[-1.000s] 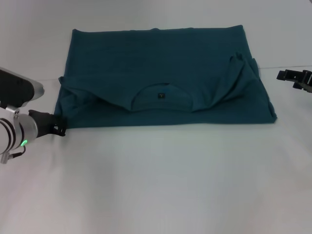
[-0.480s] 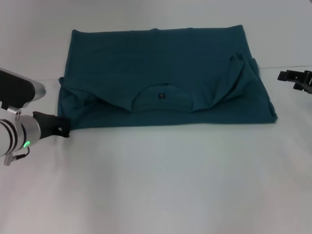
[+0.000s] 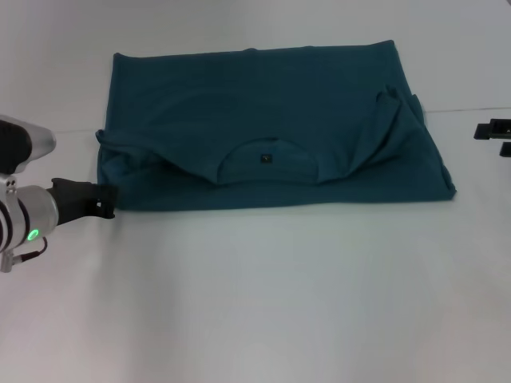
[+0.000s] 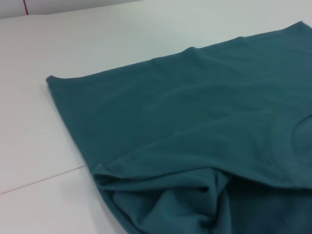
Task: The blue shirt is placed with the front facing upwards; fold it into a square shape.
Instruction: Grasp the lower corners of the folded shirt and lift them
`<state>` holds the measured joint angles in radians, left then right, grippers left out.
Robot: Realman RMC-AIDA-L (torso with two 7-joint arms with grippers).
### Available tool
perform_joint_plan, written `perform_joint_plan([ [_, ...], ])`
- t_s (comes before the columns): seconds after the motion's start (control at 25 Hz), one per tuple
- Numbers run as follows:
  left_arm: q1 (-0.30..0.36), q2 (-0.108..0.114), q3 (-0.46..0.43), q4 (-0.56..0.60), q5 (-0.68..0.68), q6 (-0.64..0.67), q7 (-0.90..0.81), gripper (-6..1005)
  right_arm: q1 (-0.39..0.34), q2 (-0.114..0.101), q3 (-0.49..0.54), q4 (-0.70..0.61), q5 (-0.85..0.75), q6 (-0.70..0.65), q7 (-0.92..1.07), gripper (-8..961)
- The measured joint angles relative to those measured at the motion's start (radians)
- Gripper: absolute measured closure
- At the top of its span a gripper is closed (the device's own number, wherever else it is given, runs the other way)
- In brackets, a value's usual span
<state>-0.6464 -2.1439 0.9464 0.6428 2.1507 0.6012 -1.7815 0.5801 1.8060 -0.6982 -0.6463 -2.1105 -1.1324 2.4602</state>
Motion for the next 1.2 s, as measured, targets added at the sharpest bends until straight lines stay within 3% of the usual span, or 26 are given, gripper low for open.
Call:
perform_joint_plan([
  [0.16,0.002,0.006,0.000,-0.002,0.000,0.006,-0.009,971,0.049,-0.007,-0.001,-0.003,-0.110,-0.049,0.060,180],
  [0.48,0.005,0.007,0.002,-0.001,0.001,0.014,-0.009,972,0.159,0.044,-0.009,-0.003,-0.350,-0.059,0.132,69],
  [1.2,0.004,0.001,0.000,-0.001,0.002,0.028,-0.010,973,0.177,0.123,-0.026,0.013,-0.500,0.159,0.135,41],
])
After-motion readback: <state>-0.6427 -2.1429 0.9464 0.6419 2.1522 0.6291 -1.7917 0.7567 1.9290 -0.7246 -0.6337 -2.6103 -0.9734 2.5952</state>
